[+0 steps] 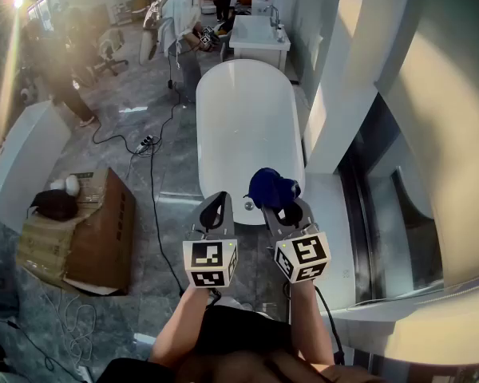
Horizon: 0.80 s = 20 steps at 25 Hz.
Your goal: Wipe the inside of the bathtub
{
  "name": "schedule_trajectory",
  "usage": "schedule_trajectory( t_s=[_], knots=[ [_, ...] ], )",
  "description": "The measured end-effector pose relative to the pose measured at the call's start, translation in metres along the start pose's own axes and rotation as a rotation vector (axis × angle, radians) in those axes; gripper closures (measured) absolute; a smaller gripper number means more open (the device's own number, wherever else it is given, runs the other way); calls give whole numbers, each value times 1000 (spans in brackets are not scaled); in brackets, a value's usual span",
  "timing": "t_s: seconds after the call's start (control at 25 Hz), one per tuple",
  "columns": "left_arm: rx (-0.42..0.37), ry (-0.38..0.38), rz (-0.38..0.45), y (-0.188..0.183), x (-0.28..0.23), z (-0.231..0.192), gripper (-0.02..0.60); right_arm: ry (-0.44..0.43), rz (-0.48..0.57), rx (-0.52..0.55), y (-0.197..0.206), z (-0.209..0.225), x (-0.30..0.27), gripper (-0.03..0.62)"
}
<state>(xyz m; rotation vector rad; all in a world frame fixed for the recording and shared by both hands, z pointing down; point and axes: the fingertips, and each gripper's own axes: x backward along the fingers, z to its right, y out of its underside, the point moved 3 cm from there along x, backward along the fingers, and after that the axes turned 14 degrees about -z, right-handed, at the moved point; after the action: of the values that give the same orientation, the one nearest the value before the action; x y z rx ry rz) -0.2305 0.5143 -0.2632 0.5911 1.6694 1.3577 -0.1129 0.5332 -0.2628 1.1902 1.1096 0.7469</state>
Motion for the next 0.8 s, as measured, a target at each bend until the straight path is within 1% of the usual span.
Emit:
schedule_trajectory(
  t_s=[0.2, 0.36, 0.48, 0.6, 0.72, 0.8],
  knots=[
    [9, 1, -1, 0, -1, 10, 578, 8, -5, 0, 1, 11, 7, 480],
    [11, 20, 9, -3, 1, 13, 578, 10, -11, -7, 2, 12, 8, 480],
    [20, 10, 8, 0, 3, 8, 578, 12, -11, -11, 4, 12, 7, 480],
    [35, -10, 2, 2, 1, 1, 578, 28, -6, -24, 5, 20, 8, 480],
    [64, 12, 24, 0, -2, -4, 578, 47, -1, -28, 5, 30, 9, 480],
    [70, 21, 32, -4, -5, -6, 578, 61, 7, -26, 2, 35, 11, 480]
  ],
)
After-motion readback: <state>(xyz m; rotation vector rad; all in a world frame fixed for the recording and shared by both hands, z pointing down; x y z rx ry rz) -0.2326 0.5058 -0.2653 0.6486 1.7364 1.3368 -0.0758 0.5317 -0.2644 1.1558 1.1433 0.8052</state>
